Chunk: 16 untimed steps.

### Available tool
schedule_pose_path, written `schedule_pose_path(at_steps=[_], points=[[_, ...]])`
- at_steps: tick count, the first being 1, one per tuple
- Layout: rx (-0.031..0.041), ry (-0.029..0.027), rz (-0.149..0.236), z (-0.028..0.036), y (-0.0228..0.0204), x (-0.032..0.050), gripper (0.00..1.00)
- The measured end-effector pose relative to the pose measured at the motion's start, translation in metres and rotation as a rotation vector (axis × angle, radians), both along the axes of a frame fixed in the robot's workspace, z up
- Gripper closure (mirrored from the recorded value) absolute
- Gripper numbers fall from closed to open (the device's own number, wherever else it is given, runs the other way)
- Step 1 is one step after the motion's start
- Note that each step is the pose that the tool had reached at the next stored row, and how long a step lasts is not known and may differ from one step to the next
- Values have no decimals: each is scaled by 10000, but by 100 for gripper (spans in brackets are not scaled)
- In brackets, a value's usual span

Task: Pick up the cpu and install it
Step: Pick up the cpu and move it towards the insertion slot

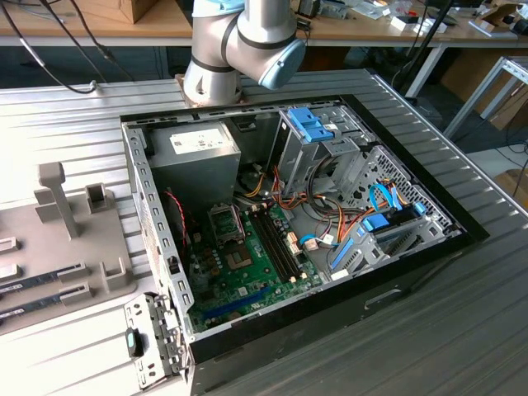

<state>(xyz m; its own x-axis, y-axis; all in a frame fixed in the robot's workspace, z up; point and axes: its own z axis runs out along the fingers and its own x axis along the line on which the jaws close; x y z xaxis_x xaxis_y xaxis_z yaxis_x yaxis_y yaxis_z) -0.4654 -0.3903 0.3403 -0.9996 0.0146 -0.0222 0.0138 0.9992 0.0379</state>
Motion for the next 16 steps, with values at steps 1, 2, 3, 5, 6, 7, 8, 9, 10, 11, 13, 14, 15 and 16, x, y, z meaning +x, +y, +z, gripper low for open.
schedule_pose_path(at_steps=[1,2,3,5,6,7,8,9,10,11,13,14,15,16], points=[[1,-1,0,6,0,0,53],[0,1,0,11,0,0,53],[0,1,0,15,0,0,53],[0,0,0,23,0,0,53],[0,0,0,27,0,0,53],[1,0,0,31,0,0,53],[0,-1,0,34,0,0,53],[0,0,-1,39,0,0,53],[0,0,-1,46,0,0,53],[0,0,0,50,0,0,53],[1,0,0,90,0,0,53],[0,0,0,121,0,0,53],[0,0,0,135,0,0,53],[1,-1,0,144,0,0,53]])
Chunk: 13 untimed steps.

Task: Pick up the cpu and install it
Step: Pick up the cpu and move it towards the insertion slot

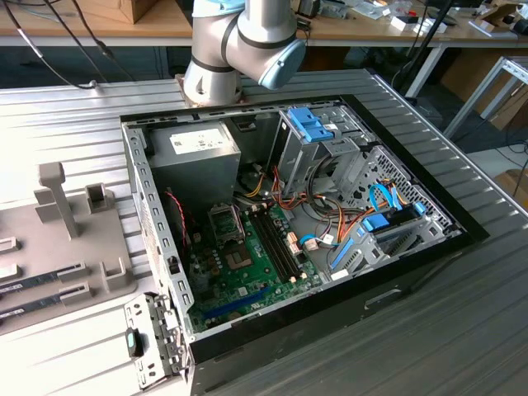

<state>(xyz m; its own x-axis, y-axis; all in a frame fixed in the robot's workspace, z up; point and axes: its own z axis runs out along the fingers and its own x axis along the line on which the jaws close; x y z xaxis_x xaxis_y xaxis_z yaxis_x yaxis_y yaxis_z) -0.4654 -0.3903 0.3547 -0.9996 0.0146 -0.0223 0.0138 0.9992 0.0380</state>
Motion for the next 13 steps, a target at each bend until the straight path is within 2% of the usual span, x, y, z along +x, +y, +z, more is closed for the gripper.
schedule_pose_path(at_steps=[13], points=[[0,0,0,58,0,0,53]])
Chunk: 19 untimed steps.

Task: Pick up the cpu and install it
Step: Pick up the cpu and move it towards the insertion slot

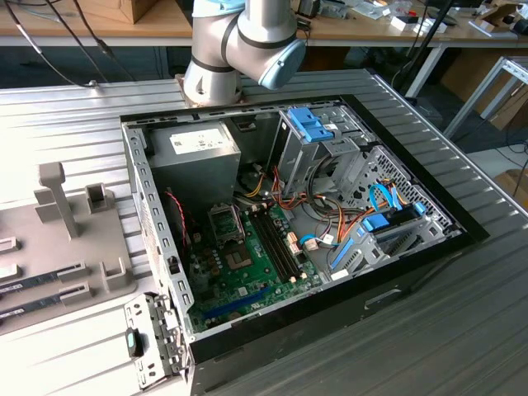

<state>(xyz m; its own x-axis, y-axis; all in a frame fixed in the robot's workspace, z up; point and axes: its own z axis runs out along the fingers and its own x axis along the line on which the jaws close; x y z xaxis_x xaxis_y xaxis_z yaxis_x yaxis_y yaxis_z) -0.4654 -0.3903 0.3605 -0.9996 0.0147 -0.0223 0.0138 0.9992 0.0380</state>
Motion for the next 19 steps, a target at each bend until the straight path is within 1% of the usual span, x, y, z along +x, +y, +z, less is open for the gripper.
schedule_pose_path(at_steps=[19], points=[[0,0,0,105,0,0,53]])
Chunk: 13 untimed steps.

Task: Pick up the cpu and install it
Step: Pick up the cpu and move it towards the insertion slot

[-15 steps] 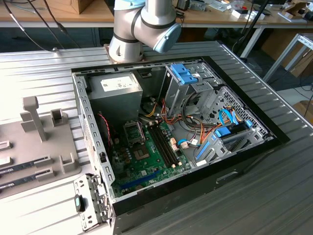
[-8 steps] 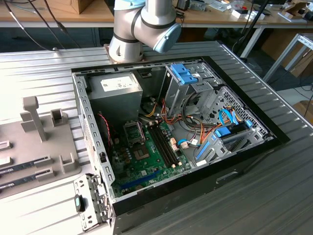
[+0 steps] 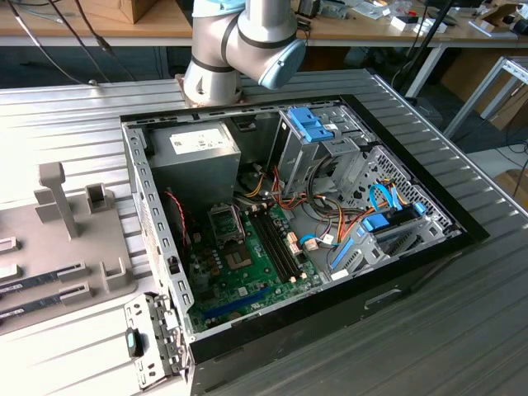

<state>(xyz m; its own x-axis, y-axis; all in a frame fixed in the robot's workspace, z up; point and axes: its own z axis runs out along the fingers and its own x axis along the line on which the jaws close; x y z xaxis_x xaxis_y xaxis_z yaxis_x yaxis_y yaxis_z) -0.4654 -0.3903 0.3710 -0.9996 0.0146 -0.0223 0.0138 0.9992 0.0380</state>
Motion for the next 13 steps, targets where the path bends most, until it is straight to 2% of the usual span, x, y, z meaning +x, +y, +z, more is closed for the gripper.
schedule_pose_path(at_steps=[13], points=[[0,1,0,93,0,0,53]])
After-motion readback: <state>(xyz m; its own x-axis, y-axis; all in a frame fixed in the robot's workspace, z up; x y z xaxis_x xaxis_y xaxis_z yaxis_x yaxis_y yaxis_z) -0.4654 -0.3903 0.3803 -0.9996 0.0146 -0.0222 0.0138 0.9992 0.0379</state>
